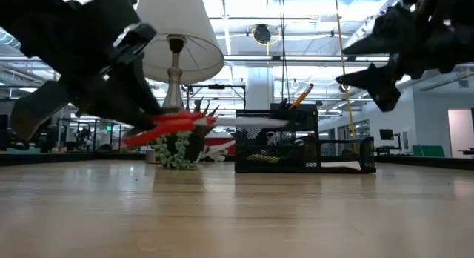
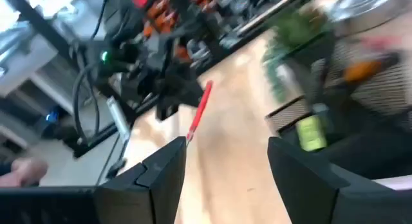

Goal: Pick and place office supplies into organizer
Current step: Put the red scissors into the desk organizer

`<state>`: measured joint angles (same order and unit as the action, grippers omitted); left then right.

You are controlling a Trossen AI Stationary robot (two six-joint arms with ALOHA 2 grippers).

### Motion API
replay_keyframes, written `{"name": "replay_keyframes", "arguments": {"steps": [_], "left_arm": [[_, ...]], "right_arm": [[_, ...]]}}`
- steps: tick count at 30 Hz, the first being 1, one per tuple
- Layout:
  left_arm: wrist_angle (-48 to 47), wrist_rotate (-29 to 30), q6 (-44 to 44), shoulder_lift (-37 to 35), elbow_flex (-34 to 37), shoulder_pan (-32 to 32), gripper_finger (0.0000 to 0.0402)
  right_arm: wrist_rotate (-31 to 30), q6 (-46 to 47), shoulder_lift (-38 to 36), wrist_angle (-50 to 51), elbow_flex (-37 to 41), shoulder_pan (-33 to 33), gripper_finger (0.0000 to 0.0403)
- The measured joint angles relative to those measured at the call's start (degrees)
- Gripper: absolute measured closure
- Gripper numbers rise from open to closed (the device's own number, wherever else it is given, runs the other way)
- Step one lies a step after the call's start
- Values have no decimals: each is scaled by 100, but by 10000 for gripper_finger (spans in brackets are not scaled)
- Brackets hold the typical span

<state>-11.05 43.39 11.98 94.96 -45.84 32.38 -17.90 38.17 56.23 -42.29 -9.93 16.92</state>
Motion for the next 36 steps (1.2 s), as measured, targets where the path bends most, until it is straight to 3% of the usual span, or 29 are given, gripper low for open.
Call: {"name": "replay_keyframes", "arguments": {"steps": [3,9,15,21,36], "left_arm": [[417,21,576,0,0,27,314],[1089,25,1812,0,0,136,314],[1532,38,2526,-2,0,222,314],[1781,-42,2842,-4,0,256,314],[1785,-459,2651,-4,0,402,314]], "right_arm": [[47,18,624,-62,-470,297,188],[925,81,1823,-758,-1387,765,190],[714,1051,2765,-440,-1998,789,185],[594,1618,3722,-426,-2442,656,164],[1378,1336,5105,22,-4063,180,156]]}}
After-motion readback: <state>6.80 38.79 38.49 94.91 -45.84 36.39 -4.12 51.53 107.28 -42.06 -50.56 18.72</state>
